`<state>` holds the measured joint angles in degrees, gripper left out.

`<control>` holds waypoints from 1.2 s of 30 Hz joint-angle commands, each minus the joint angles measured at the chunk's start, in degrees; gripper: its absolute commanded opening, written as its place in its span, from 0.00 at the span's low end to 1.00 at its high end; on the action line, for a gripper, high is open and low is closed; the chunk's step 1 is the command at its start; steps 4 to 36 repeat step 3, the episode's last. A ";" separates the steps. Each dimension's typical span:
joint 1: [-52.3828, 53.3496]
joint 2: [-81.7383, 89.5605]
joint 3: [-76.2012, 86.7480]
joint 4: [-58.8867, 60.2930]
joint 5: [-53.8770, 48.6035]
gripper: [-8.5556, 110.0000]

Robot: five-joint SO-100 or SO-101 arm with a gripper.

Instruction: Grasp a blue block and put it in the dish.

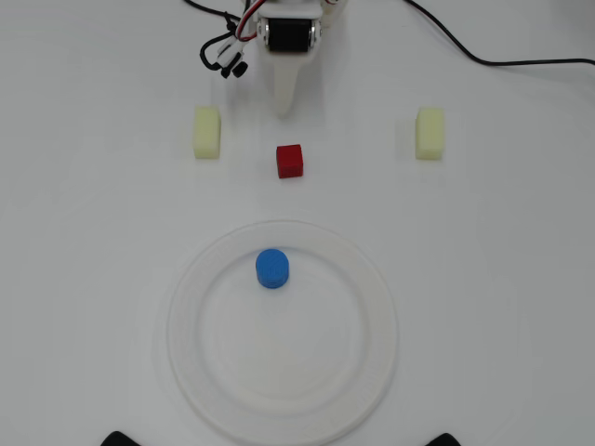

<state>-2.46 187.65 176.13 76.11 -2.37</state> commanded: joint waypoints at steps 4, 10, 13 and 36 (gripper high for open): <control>-0.26 9.84 5.27 2.64 0.09 0.07; -0.26 9.84 5.27 2.64 0.09 0.07; -0.26 9.84 5.27 2.64 0.09 0.07; -0.26 9.84 5.27 2.64 0.09 0.07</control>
